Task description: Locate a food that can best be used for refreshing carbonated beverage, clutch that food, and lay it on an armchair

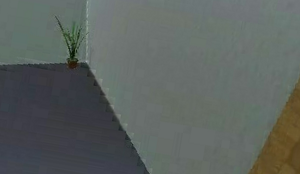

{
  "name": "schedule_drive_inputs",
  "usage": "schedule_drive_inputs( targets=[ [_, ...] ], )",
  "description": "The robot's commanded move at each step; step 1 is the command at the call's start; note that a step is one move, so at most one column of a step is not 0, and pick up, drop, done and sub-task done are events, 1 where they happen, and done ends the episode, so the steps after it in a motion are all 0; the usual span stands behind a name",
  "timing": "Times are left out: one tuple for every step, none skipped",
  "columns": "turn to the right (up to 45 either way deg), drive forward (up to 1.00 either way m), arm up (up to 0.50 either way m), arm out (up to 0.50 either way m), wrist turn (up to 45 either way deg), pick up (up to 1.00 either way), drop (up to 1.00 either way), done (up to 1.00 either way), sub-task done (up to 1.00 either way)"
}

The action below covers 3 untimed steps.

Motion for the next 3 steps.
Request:
schedule_drive_inputs(
  targets=[
    [-33.0,0.0,0.0,0.0,0.0,0.0,0.0,0.0,0.0],
    [0.0,1.0,0.0,0.0,0.0,0.0,0.0,0.0,0.0],
    [-9.0,0.0,0.0,0.0,0.0,0.0,0.0,0.0,0.0]
  ],
)
